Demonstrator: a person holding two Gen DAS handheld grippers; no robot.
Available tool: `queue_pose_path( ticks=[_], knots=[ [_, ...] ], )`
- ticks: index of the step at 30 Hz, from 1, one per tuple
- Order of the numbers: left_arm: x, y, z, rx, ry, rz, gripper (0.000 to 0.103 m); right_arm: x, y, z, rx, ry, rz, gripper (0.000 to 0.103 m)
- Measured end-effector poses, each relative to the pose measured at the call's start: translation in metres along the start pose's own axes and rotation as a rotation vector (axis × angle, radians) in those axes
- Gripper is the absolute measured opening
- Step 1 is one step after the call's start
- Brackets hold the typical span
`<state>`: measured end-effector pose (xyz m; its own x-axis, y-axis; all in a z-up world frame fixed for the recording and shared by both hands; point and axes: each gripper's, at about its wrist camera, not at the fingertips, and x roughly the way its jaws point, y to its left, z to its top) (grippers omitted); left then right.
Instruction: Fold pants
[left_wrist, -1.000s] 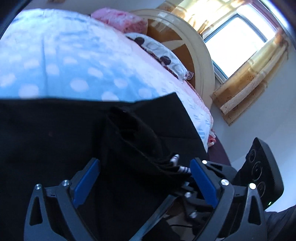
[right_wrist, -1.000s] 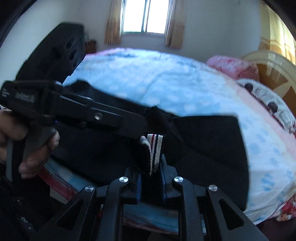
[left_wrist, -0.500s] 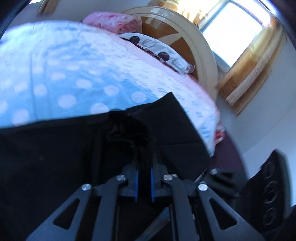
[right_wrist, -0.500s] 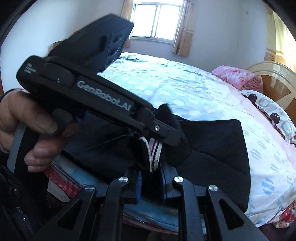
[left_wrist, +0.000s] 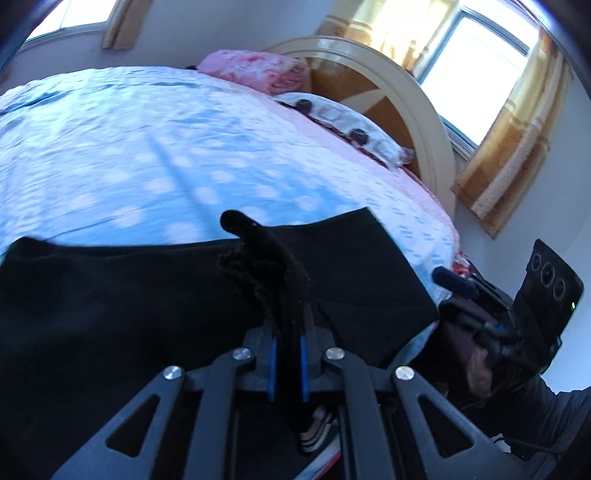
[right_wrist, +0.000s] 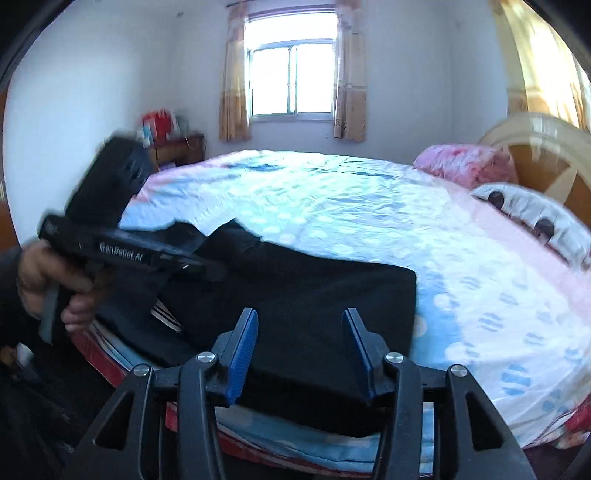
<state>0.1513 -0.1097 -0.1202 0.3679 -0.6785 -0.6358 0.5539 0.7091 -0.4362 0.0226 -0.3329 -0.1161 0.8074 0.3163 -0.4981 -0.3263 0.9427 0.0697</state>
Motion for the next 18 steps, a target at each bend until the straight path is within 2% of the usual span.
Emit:
queue_pose_path(
  ticks=[8,11,16,18],
  knots=[
    [-0.018,0.035,-0.018,-0.072,0.004,0.022,0.010,0.020,-0.010,0.006,0.010,0.045,-0.033,0.050],
    [-0.016,0.045,-0.026,-0.096,0.020,0.037,0.010,0.021,0.000,-0.006,-0.002,0.062,-0.024,0.050],
    [-0.004,0.058,-0.039,-0.138,0.051,0.044,0.011,0.055,-0.001,-0.023,-0.012,0.230,-0.065,0.051],
    [-0.007,0.056,-0.041,-0.142,0.035,0.042,0.011,0.057,-0.002,-0.026,-0.018,0.234,-0.064,0.051]
  ],
)
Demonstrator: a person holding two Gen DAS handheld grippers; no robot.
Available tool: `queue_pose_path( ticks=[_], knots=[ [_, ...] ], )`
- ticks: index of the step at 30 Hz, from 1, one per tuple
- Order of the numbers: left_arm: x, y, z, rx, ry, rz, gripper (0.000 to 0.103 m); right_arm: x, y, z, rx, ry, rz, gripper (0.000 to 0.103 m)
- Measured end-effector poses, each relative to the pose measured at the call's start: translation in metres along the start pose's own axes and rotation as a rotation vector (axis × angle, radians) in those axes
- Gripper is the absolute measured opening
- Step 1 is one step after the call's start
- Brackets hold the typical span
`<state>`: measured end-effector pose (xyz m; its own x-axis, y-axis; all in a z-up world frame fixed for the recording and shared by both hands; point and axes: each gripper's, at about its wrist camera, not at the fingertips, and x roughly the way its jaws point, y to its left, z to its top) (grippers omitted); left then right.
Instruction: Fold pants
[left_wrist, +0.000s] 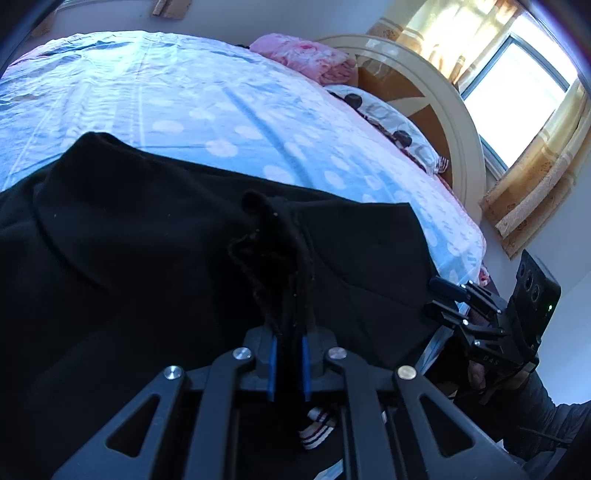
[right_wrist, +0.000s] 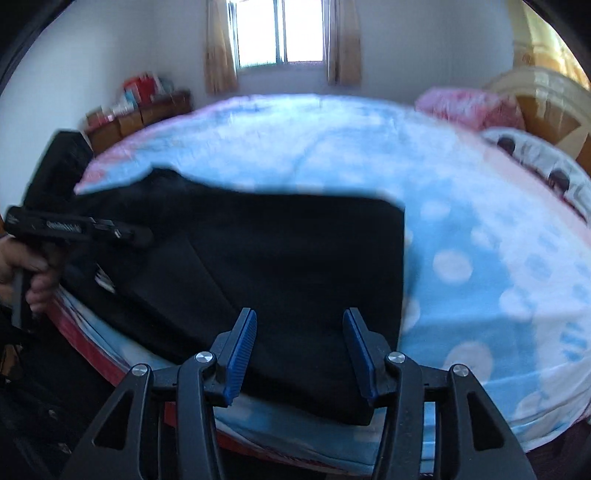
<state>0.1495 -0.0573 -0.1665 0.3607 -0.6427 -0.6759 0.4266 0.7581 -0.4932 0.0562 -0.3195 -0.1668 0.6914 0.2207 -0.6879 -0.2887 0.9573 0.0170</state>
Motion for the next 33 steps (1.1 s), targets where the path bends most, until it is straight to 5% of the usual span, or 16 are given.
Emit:
queue_pose_path(
  ticks=[11,15,17,20,22,25,29,33],
  knots=[
    [-0.013,0.008,-0.003,0.036,-0.022,0.029,0.016,-0.010,-0.016,0.042,0.079,-0.074,-0.011,0.051],
    [-0.012,0.008,-0.006,0.024,-0.039,0.036,0.018,0.034,-0.027,0.069,0.125,0.006,0.070,0.051],
    [-0.015,0.007,-0.006,0.024,-0.040,0.041,0.026,0.060,-0.035,0.071,0.151,0.079,0.059,0.051],
    [-0.030,0.003,-0.008,0.050,-0.076,0.106,0.041,0.052,-0.036,0.072,0.170,0.073,0.067,0.051],
    [-0.047,-0.004,-0.011,0.087,-0.129,0.170,0.063,0.032,-0.034,0.067,0.168,0.076,-0.017,0.051],
    [-0.059,-0.019,-0.014,0.164,-0.181,0.193,0.074,-0.009,-0.036,0.048,0.229,0.035,0.014,0.055],
    [-0.034,-0.029,-0.018,0.201,-0.129,0.187,0.075,-0.029,-0.023,0.008,0.270,0.060,0.037,0.057],
    [-0.005,-0.022,-0.023,0.198,-0.085,0.224,0.075,-0.003,-0.018,-0.009,0.228,0.133,-0.039,0.058]
  ],
)
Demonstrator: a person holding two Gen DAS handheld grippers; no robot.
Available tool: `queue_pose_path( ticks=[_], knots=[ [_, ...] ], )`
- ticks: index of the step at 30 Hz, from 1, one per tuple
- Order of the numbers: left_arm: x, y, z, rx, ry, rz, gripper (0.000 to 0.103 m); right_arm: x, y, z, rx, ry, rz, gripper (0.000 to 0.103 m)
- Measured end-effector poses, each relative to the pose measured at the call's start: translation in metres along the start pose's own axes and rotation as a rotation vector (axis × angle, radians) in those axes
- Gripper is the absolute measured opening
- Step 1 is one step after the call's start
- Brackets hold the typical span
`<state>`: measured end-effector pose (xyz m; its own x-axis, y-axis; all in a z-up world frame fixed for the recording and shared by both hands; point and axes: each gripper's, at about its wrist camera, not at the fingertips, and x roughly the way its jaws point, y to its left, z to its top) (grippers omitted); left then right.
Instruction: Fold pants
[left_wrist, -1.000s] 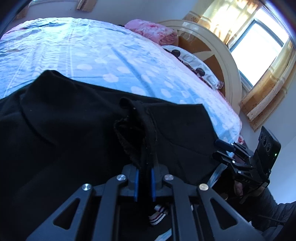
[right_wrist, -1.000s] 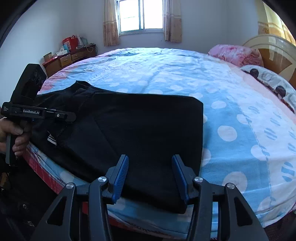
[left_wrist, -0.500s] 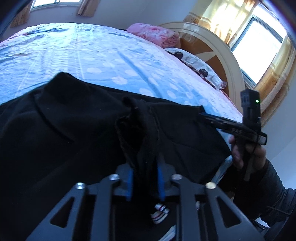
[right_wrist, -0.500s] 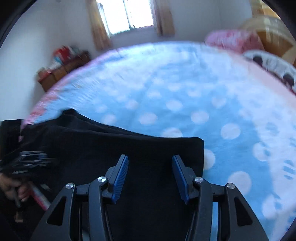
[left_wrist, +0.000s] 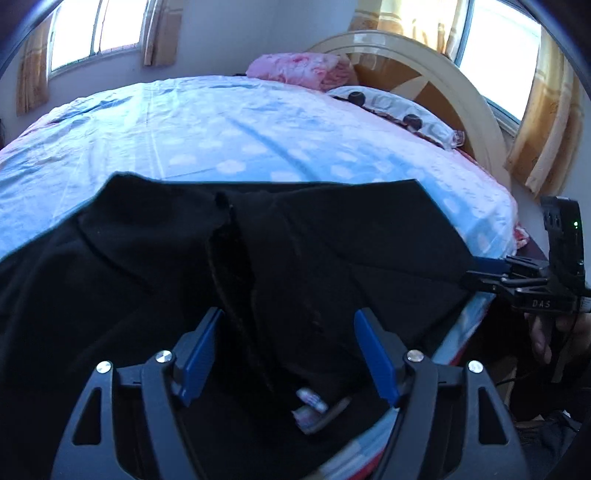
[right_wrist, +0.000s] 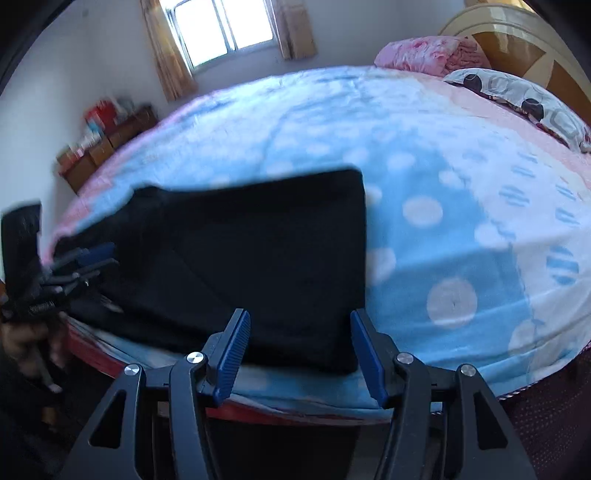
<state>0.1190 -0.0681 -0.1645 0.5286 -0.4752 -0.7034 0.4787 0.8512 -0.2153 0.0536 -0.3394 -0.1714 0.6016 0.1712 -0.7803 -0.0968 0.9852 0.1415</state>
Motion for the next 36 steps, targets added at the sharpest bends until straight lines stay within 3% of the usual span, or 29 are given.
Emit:
queue_pose_path(
  ticks=[6,9,11,15,20,27,31,36],
  knots=[
    [-0.011,0.002,0.007,-0.026,-0.018,0.013,0.075,-0.010,-0.004,0.002,0.022,-0.010,0.027,0.062],
    [-0.021,0.003,0.017,-0.019,-0.058,0.061,0.080,-0.027,-0.004,0.008,0.051,-0.073,0.031,0.062],
    [-0.020,0.004,0.026,-0.010,-0.069,0.110,0.088,-0.034,0.003,0.015,0.016,-0.124,0.007,0.062],
    [-0.005,0.007,0.045,-0.010,-0.055,0.178,0.091,-0.030,0.024,0.028,-0.053,-0.158,-0.075,0.062],
    [0.014,0.014,0.047,-0.035,-0.002,0.178,0.091,-0.011,0.039,0.043,-0.063,-0.145,-0.021,0.063],
    [0.026,0.015,0.039,-0.036,0.027,0.182,0.096,0.031,0.051,0.036,-0.085,-0.046,-0.016,0.063],
    [0.030,0.008,0.038,0.002,0.028,0.208,0.100,0.032,0.058,0.033,-0.143,-0.057,-0.048,0.064],
    [0.020,0.012,0.039,-0.019,0.028,0.212,0.100,0.021,0.055,0.038,-0.095,-0.071,-0.022,0.064]
  ],
)
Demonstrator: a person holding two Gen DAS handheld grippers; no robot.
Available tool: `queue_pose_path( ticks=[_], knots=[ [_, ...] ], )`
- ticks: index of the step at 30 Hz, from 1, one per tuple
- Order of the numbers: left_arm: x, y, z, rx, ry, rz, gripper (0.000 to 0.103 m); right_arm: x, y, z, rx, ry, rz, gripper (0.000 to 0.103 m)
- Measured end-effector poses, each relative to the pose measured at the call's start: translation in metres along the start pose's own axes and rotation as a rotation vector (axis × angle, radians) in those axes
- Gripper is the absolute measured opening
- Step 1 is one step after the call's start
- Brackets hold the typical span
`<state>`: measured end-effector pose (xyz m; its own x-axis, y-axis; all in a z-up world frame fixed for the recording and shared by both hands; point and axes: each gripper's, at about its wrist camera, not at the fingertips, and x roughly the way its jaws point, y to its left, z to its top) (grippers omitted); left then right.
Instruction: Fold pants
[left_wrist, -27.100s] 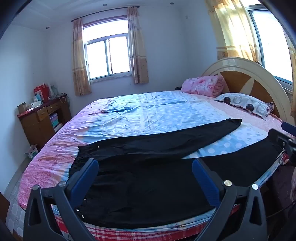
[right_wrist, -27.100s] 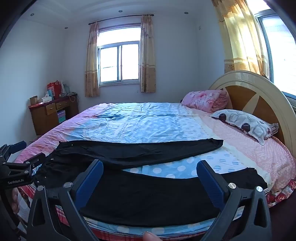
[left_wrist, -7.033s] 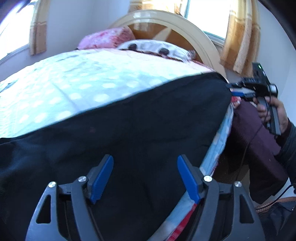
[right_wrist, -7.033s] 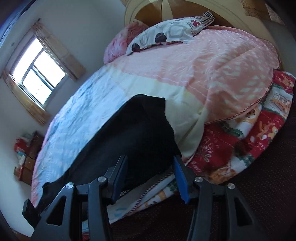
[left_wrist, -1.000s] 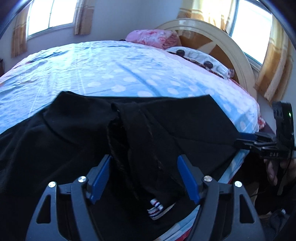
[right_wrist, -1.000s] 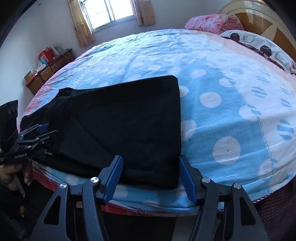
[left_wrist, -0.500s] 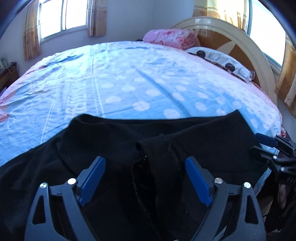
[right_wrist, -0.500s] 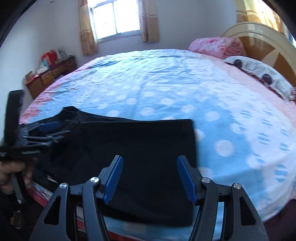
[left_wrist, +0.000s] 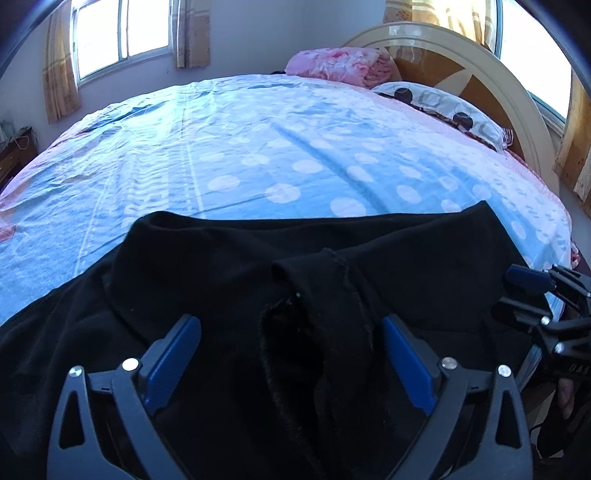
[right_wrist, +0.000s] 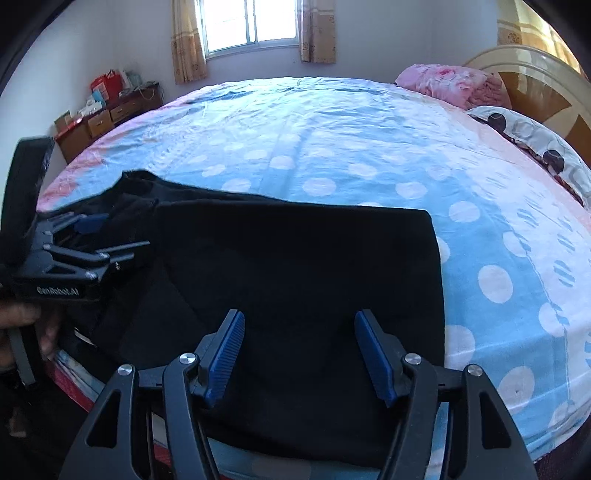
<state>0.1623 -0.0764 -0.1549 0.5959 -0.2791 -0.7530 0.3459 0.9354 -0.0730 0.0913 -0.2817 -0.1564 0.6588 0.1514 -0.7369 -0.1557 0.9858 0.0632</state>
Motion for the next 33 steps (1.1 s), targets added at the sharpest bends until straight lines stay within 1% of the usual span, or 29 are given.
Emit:
queue_pose_path(
  ticks=[2,4,8,12,14,17,18,19,21,24,27,30,33],
  knots=[
    [-0.008,0.006,-0.001,-0.013,-0.013,0.005,0.100,-0.005,0.003,0.005,0.003,-0.017,-0.005,0.064],
    [-0.017,0.012,-0.003,-0.027,-0.023,0.014,0.100,-0.003,0.011,0.011,-0.023,-0.020,-0.013,0.064],
    [-0.040,0.032,-0.011,-0.042,-0.055,0.062,0.100,0.006,0.037,0.033,-0.050,-0.038,0.038,0.064],
    [-0.062,0.066,-0.025,-0.090,-0.071,0.119,0.100,0.021,0.074,0.054,-0.114,-0.050,0.080,0.064],
    [-0.069,0.081,-0.030,-0.114,-0.074,0.146,0.100,0.034,0.095,0.064,-0.148,-0.037,0.110,0.064],
    [-0.083,0.111,-0.042,-0.154,-0.076,0.193,0.100,0.057,0.114,0.069,-0.191,0.005,0.095,0.064],
    [-0.089,0.123,-0.046,-0.165,-0.076,0.221,0.100,0.069,0.117,0.069,-0.196,0.044,0.084,0.064],
    [-0.095,0.133,-0.050,-0.170,-0.077,0.246,0.100,0.078,0.115,0.068,-0.180,0.061,0.092,0.067],
    [-0.108,0.157,-0.060,-0.189,-0.078,0.305,0.100,0.081,0.110,0.072,-0.154,0.053,0.115,0.071],
    [-0.123,0.193,-0.074,-0.211,-0.065,0.387,0.100,0.080,0.111,0.073,-0.153,0.062,0.120,0.071],
    [-0.135,0.227,-0.088,-0.246,-0.049,0.467,0.100,0.071,0.103,0.074,-0.093,0.032,0.156,0.071],
    [-0.141,0.258,-0.103,-0.313,-0.046,0.464,0.100,0.050,0.097,0.068,-0.042,-0.033,0.177,0.071],
    [-0.138,0.281,-0.115,-0.404,-0.044,0.409,0.099,0.036,0.097,0.059,-0.033,-0.070,0.202,0.071]
  ],
)
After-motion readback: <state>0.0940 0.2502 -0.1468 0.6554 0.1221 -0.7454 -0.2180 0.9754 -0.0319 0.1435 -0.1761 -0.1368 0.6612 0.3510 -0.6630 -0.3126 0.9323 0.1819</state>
